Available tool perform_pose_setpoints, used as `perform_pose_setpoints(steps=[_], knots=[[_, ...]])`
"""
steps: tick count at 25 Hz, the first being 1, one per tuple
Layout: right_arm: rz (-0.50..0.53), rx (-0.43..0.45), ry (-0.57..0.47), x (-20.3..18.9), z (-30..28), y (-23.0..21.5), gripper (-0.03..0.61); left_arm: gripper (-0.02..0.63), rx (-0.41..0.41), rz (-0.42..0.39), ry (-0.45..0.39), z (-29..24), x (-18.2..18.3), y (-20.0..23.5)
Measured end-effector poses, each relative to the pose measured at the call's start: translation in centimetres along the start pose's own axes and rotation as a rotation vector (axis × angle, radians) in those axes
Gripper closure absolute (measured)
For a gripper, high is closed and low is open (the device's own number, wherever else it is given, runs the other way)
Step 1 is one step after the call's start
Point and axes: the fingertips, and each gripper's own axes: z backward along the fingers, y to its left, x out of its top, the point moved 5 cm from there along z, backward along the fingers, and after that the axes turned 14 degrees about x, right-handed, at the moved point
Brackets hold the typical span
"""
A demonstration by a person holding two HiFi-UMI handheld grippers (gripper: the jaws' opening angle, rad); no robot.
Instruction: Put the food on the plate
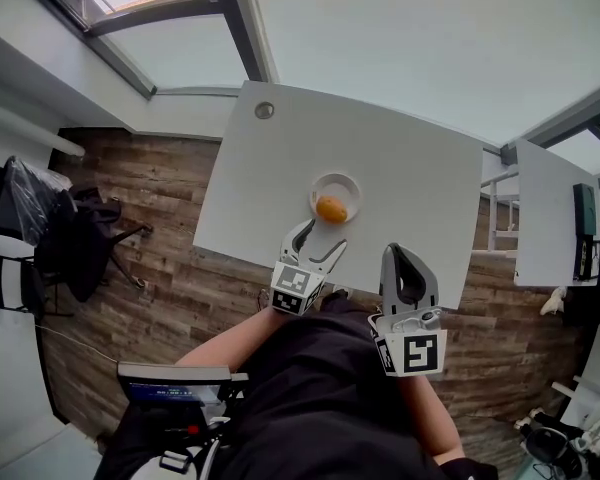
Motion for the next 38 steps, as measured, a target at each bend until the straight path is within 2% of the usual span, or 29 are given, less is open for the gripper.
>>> perform_pose_setpoints(steps=[5,11,15,19,20,21,22,27,31,38], knots=[[-0.017,0.003,-0.006,0.0,-0.3,0.4,0.581,0.276,0.001,0.012,-0.045,1.1,1.5,-0.6],[-0.017,0.013,-0.002,-0.1,-0.6,0.7,0.581,0.278,0.041,0.077,-0.073,2.5,2.6,0.1],[-0.022,0.018,0.004,-0.4,-1.0,0.7,0.581,0.278,0.052,0.09,-0.092,3.9,4.2,0.4],[-0.034,0.019,-0.009,-0.2,-1.2,0.2,0.581,0.278,0.063,0.118,-0.155,5.2,5.8,0.5],[-0.032,0.021,-0.013,-0.1,-1.3,0.1,0.581,0.281,0.059,0.128,-0.176,5.5,6.2,0.5],[-0.03,0.024,-0.014,0.0,-1.5,0.1,0.581,0.333,0.049,0.136,-0.195,5.8,6.6,0.5],[-0.026,0.029,-0.015,0.0,-1.7,0.2,0.581,0.345,0.038,0.14,-0.21,6.0,7.0,0.6],[-0.005,0.058,-0.012,0.1,-2.4,0.7,0.581,0.347,0.034,0.138,-0.254,7.0,8.9,0.8],[0.005,0.058,-0.02,0.5,-2.7,0.5,0.581,0.379,0.011,0.146,-0.309,7.6,10.1,0.7],[0.021,0.054,-0.036,1.3,-3.0,0.5,0.581,0.379,0.058,0.061,-0.358,8.3,11.8,0.9]])
